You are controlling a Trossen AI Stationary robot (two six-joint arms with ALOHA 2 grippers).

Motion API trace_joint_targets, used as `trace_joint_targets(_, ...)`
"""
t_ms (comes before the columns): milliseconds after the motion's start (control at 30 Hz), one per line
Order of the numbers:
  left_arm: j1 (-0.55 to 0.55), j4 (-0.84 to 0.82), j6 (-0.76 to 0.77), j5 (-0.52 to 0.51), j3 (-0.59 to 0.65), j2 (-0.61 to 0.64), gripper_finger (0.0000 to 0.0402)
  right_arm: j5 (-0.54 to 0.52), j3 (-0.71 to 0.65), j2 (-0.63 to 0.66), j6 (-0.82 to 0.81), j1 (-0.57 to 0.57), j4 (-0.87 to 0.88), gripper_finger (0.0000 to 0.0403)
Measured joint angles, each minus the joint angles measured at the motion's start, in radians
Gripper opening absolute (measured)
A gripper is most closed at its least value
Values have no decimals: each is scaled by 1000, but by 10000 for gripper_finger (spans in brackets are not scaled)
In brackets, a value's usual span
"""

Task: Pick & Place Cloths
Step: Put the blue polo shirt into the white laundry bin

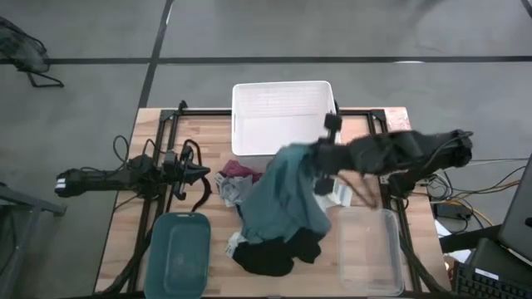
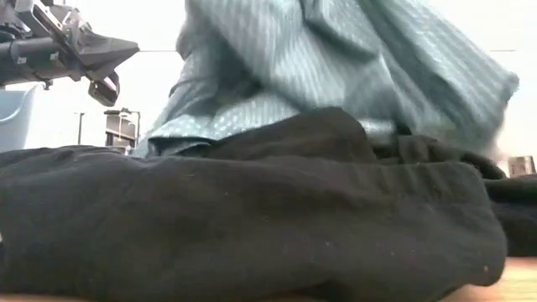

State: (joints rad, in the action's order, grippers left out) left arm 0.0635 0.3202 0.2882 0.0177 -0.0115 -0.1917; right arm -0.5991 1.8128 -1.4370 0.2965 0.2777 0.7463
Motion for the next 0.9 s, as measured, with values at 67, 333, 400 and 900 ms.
trace_joint_targets(67, 0, 0, 0, 0, 0, 0, 11, 0, 59, -10, 28, -40, -2, 25)
trace_joint_targets(333, 0, 0, 0, 0, 0, 0, 11, -121, 321, -81, 187, -176, -62, 25)
trace_joint_targets(400, 0, 0, 0, 0, 0, 0, 11, -182, 367, -100, 269, -207, -121, 25)
trace_joint_targets(900, 0, 0, 0, 0, 0, 0, 11, -269, 542, -233, 825, -408, -596, 25)
